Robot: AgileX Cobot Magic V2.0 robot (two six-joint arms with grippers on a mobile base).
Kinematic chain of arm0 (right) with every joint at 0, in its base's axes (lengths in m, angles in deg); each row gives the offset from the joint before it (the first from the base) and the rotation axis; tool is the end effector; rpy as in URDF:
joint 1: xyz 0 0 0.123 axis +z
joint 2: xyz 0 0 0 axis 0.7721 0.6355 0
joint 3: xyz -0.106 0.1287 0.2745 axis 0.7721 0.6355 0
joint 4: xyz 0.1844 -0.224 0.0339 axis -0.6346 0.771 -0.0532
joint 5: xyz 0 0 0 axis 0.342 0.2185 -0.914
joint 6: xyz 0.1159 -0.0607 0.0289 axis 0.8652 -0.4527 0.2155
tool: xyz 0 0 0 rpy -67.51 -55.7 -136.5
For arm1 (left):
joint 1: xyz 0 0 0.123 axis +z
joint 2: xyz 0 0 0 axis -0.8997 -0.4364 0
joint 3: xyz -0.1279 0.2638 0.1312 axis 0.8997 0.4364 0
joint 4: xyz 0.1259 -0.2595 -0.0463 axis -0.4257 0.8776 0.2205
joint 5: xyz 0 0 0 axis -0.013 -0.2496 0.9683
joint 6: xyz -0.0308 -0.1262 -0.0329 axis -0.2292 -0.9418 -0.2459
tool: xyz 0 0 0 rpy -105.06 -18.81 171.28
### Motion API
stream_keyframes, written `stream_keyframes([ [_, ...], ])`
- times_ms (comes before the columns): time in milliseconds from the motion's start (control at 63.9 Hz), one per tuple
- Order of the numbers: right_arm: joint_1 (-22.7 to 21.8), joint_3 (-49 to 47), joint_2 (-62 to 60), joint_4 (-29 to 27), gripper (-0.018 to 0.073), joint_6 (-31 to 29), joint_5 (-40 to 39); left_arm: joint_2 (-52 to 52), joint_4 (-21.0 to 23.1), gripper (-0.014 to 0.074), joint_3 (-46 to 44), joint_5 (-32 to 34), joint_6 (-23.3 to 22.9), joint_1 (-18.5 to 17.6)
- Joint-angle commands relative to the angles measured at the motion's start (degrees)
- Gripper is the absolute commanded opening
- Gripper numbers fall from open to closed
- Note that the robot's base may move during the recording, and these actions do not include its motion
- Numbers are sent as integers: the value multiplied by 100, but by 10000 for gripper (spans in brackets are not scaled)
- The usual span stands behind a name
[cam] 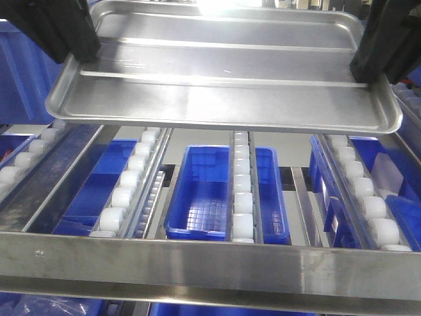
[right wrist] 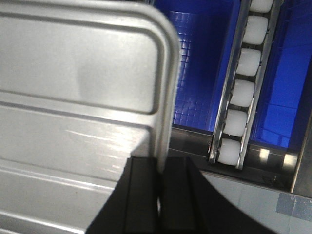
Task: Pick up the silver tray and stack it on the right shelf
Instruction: 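Lift the silver tray off the shelf with both grippers, then hold the tray level in both grippers while the base drives to the other shelf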
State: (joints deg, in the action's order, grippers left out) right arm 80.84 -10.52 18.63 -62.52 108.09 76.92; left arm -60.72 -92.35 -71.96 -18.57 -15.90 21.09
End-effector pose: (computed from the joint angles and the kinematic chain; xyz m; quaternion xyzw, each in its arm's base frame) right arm 0.2572 0.1422 0.3163 -0.0169 0.9593 0.1139 0.2578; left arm 0.2557 -0.2139 0.3408 0.1105 0.9533 -0.1049 0.2609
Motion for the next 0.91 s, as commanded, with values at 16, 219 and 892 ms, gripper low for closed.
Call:
stream_keyframes([
  [16, -33, -189, -160, 364, 56, -92, -24, 186, -343, -93, -185, -107, 38, -3],
  [219, -33, -189, -160, 364, 56, -92, -24, 186, -339, -93, -185, -107, 38, -3],
  [892, -38, -189, -160, 364, 56, -92, -28, 186, -330, -93, -185, -107, 38, -3],
])
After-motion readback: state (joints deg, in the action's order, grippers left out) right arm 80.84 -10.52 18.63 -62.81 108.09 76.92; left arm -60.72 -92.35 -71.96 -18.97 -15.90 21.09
